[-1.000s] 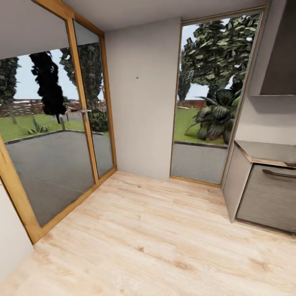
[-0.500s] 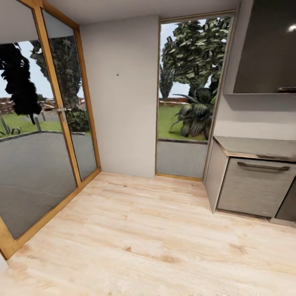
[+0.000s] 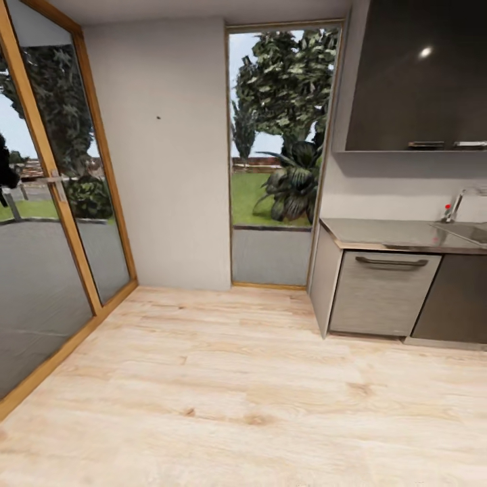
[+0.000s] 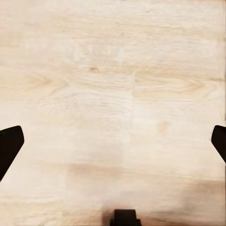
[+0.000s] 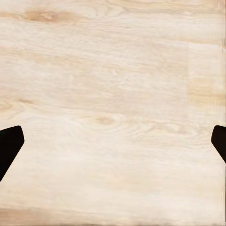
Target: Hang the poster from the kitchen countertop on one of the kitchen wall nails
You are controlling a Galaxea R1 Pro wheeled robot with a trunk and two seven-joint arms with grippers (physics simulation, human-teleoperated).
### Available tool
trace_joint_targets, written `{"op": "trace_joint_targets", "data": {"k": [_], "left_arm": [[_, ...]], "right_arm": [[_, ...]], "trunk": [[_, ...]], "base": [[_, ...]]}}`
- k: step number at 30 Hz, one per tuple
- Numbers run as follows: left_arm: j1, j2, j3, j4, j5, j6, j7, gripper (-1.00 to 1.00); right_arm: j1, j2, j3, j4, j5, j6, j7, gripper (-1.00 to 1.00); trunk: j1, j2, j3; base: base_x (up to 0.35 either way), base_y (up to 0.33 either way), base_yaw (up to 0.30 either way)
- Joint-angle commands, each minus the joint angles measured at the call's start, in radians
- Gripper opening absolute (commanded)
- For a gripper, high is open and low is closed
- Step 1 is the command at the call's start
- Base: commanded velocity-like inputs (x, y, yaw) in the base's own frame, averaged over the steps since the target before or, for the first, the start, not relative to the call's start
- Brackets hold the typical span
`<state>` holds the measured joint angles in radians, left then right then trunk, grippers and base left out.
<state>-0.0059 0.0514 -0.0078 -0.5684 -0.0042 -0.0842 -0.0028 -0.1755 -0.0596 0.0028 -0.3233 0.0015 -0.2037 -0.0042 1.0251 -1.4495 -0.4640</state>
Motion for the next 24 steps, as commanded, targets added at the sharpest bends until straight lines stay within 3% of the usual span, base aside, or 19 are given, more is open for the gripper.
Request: {"op": "trace_joint_targets", "data": {"k": [1, 24], "left_arm": [[0.0, 0.001, -0.001, 0.0, 0.0, -0.003, 0.0, 1.0], [0.0, 0.0, 0.0, 0.001, 0.0, -0.003, 0.0, 1.0]], "right_arm": [[-0.001, 0.0, 0.0, 0.001, 0.0, -0.003, 0.0, 1.0], [-0.001, 0.001, 0.001, 0.001, 0.001, -0.005, 0.0, 1.0]], "trunk": [[0.0, -0.001, -0.002], [0.0, -0.001, -0.022]], "base": [[0.0, 0.0, -0.269], [0.0, 0.0, -0.269]]}}
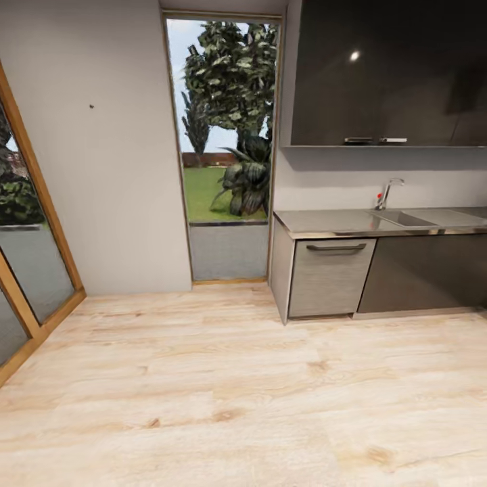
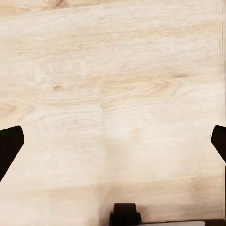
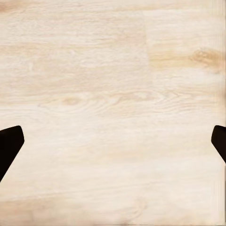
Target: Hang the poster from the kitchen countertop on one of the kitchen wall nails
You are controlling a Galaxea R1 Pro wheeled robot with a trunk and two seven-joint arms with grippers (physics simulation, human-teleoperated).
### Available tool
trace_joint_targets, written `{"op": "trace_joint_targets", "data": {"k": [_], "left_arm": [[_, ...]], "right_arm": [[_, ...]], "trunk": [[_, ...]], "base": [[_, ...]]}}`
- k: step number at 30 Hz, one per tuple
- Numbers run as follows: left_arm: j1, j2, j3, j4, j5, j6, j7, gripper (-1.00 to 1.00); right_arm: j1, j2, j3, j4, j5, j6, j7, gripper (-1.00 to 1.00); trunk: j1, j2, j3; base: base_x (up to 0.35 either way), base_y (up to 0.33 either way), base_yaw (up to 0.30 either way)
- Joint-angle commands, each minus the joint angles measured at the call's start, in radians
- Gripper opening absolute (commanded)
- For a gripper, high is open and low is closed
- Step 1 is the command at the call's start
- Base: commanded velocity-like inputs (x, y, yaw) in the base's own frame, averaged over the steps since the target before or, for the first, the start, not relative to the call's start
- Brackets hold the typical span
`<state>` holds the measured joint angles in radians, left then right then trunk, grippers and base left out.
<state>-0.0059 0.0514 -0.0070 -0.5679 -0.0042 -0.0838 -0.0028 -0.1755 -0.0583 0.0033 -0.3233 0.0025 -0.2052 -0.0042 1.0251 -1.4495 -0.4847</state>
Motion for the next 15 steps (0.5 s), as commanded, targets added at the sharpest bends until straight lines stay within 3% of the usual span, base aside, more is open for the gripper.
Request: {"op": "trace_joint_targets", "data": {"k": [1, 15], "left_arm": [[0.0, 0.0, -0.001, 0.0, 0.0, -0.003, 0.0, 1.0], [0.0, 0.001, -0.001, -0.001, 0.0, -0.003, 0.0, 1.0]], "right_arm": [[-0.001, 0.0, 0.0, 0.001, 0.0, -0.003, 0.0, 1.0], [-0.001, 0.0, 0.001, 0.001, 0.001, -0.004, 0.0, 1.0]], "trunk": [[0.0, -0.001, -0.002], [0.0, -0.001, -0.014]], "base": [[0.0, 0.0, -0.269], [0.0, -0.021, -0.269]]}}
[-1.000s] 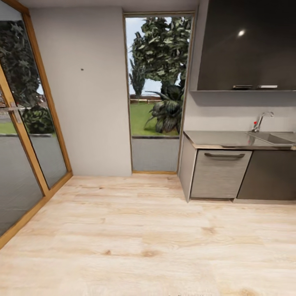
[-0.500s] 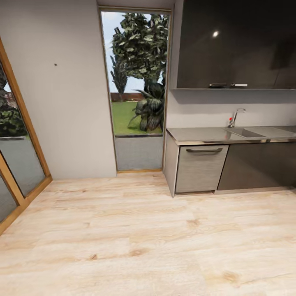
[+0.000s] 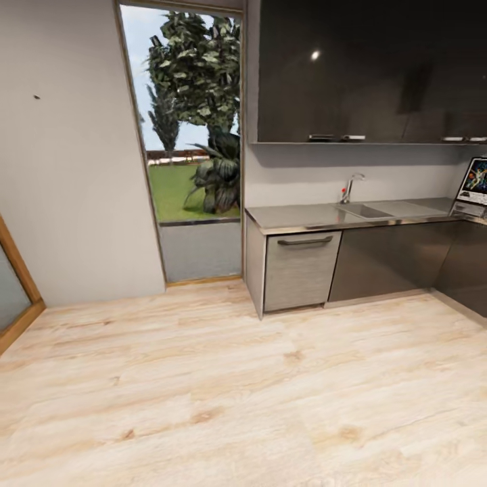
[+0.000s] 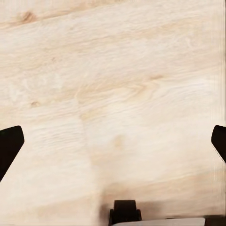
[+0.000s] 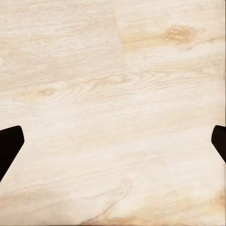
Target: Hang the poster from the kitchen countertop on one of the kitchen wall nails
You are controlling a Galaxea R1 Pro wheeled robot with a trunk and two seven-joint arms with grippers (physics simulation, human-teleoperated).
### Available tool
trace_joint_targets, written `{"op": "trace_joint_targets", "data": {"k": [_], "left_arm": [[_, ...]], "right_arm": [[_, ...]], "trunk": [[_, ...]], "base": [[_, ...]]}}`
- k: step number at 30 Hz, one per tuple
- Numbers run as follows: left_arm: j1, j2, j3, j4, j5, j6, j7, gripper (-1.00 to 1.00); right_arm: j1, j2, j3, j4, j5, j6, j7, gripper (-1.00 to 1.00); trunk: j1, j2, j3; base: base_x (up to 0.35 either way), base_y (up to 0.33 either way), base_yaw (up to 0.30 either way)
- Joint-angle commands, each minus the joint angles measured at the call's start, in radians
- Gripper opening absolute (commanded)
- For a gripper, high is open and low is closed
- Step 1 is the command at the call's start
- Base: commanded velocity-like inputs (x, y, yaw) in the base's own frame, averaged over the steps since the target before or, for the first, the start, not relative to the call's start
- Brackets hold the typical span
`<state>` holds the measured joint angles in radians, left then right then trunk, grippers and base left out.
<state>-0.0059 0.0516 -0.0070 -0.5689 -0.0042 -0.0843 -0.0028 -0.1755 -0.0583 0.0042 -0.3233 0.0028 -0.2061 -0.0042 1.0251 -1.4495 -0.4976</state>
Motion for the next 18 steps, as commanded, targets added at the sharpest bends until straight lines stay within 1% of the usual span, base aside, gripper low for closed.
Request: {"op": "trace_joint_targets", "data": {"k": [1, 4, 8, 13, 18], "left_arm": [[0.0, 0.0, -0.001, 0.0, 0.0, -0.003, 0.0, 1.0], [0.0, 0.001, 0.0, 0.0, 0.0, -0.003, 0.0, 1.0], [-0.001, 0.0, 0.0, 0.0, 0.0, -0.003, 0.0, 1.0], [0.0, 0.0, -0.001, 0.0, -0.001, -0.003, 0.0, 1.0], [0.0, 0.001, -0.001, 0.0, -0.001, -0.003, 0.0, 1.0]], "right_arm": [[-0.001, 0.0, 0.0, 0.001, 0.0, -0.003, 0.0, 1.0], [-0.001, 0.0, 0.0, 0.001, -0.001, -0.004, 0.0, 1.0], [-0.001, 0.0, 0.0, 0.001, -0.001, -0.004, 0.0, 1.0], [-0.001, -0.003, -0.001, 0.001, -0.001, -0.005, 0.0, 1.0], [-0.001, -0.004, -0.001, 0.001, -0.001, -0.006, 0.0, 1.0]], "trunk": [[0.0, -0.001, -0.002], [0.0, -0.001, -0.004], [0.0, -0.001, -0.008], [0.0, -0.001, -0.009], [0.0, -0.001, -0.009]], "base": [[0.0, -0.094, -0.269], [0.046, -0.141, -0.262], [0.154, -0.218, -0.204], [0.206, -0.244, -0.059], [0.224, -0.251, -0.008]]}}
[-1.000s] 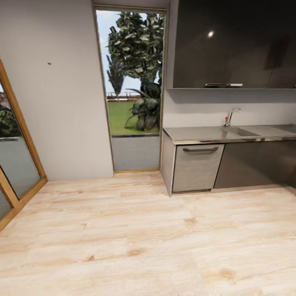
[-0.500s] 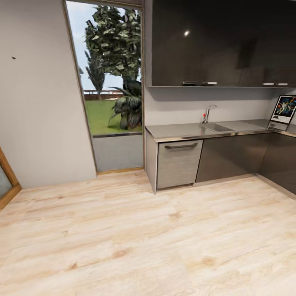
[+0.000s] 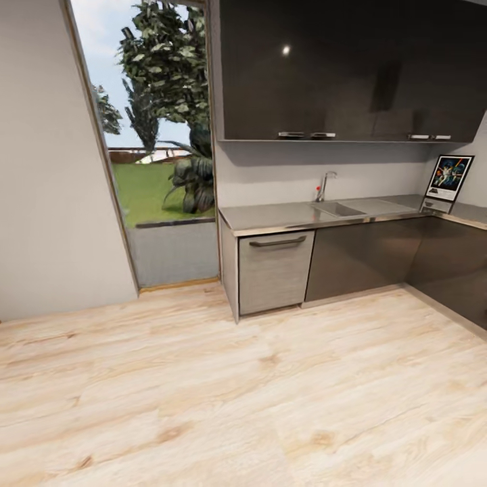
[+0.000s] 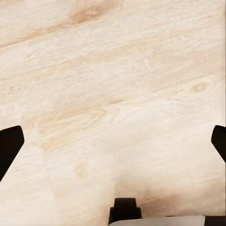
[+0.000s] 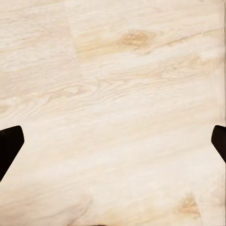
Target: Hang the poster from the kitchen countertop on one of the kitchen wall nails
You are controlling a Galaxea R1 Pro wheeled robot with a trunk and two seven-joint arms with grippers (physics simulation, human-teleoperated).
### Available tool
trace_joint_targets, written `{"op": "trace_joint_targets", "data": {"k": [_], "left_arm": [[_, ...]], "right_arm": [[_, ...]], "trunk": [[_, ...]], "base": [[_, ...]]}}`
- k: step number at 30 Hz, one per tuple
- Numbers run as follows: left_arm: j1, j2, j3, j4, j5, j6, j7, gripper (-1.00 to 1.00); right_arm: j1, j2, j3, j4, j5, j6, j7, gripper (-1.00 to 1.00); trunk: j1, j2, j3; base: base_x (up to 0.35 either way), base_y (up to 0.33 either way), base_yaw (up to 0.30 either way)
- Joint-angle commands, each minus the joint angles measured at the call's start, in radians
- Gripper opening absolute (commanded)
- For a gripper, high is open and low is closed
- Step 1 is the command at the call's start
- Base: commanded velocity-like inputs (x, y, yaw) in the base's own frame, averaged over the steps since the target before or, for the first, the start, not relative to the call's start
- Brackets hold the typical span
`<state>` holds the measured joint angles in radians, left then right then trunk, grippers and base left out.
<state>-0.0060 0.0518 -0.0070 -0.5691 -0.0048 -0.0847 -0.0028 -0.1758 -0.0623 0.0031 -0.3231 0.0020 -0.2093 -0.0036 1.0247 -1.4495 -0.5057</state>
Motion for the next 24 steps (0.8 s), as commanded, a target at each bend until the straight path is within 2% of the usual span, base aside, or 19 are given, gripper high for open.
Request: {"op": "trace_joint_targets", "data": {"k": [1, 12, 24], "left_arm": [[0.0, 0.0, -0.001, 0.0, -0.001, -0.003, 0.0, 1.0], [0.0, 0.0, 0.0, 0.0, 0.0, -0.003, 0.0, 1.0], [0.0, 0.0, 0.001, 0.0, 0.0, -0.003, 0.0, 1.0]], "right_arm": [[-0.001, 0.0, 0.0, 0.001, 0.0, -0.003, -0.001, 1.0], [-0.001, 0.001, 0.0, 0.001, 0.0, -0.004, -0.001, 1.0], [-0.001, 0.001, 0.0, 0.001, 0.001, -0.004, -0.001, 1.0]], "trunk": [[0.0, 0.0, -0.001], [0.0, 0.0, -0.001], [0.0, 0.0, -0.001]], "base": [[0.229, -0.252, -0.003], [0.252, -0.229, -0.011], [0.318, -0.062, -0.239]]}}
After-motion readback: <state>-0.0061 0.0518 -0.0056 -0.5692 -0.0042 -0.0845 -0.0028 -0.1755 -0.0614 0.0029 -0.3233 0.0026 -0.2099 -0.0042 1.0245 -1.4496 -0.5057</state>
